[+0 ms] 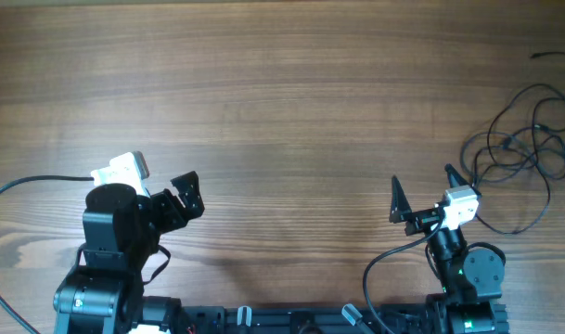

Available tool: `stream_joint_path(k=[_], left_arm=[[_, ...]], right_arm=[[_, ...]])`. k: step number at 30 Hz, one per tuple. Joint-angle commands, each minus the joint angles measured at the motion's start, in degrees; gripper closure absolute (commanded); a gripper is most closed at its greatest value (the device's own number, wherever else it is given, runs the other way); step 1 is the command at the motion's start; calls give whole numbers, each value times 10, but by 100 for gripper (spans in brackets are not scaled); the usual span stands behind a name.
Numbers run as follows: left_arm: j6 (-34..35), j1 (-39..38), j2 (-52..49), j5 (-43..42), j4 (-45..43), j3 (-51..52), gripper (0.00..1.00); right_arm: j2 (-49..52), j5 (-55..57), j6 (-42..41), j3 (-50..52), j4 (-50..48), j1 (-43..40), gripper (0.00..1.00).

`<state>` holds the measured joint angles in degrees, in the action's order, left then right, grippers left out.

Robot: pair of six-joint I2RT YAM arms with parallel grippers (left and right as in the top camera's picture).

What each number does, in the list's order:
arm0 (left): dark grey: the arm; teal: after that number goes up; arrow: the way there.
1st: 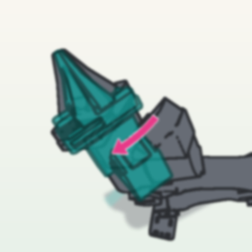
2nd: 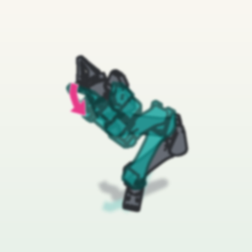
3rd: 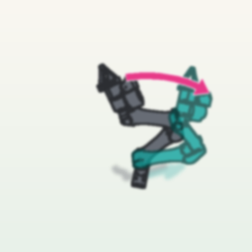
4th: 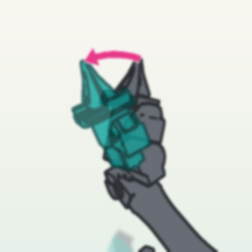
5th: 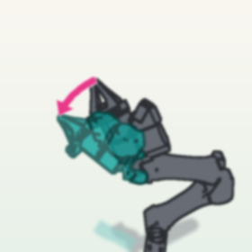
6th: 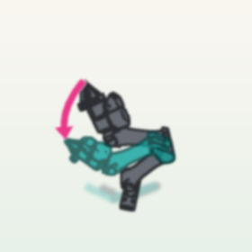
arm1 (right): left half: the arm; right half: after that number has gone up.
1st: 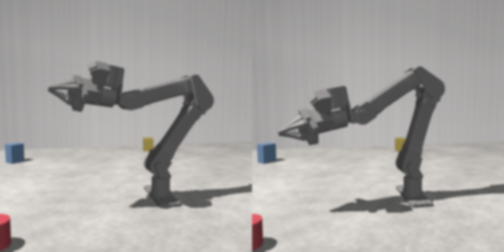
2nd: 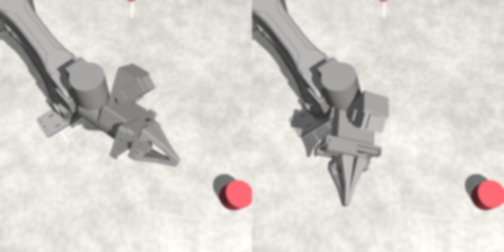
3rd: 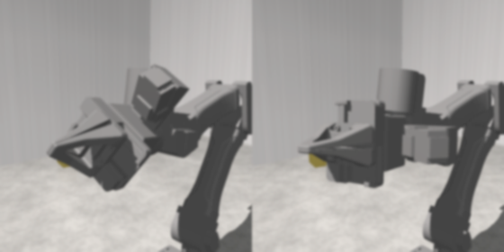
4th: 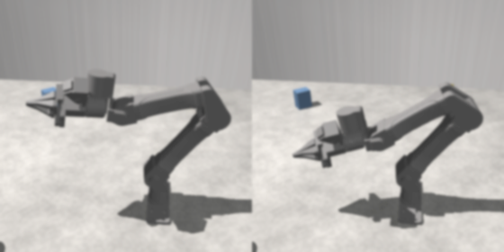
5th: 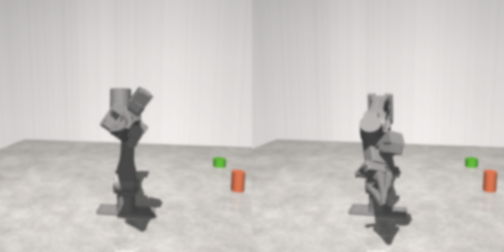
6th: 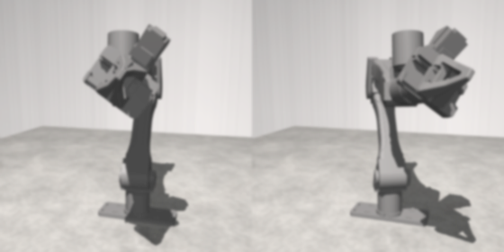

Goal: Untangle cables

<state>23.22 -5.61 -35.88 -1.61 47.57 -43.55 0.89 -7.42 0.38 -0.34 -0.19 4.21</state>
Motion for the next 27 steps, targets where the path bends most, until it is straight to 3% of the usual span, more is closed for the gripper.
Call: stream_joint_path(k=[1, 7, 16, 27], left_arm=[[-5, -1, 18, 16, 10, 3, 0], [-5, 29, 134, 5, -38, 70, 0], [-3, 56, 342, -20, -301, 296, 0], [-29, 56, 357, -21, -578, 418, 0]], right_arm=[[-7, 8, 10, 0, -2, 0, 0], [-7, 8, 10, 0, -2, 0, 0], [-7, 8, 10, 0, -2, 0, 0], [-7, 8, 10, 0, -2, 0, 0]])
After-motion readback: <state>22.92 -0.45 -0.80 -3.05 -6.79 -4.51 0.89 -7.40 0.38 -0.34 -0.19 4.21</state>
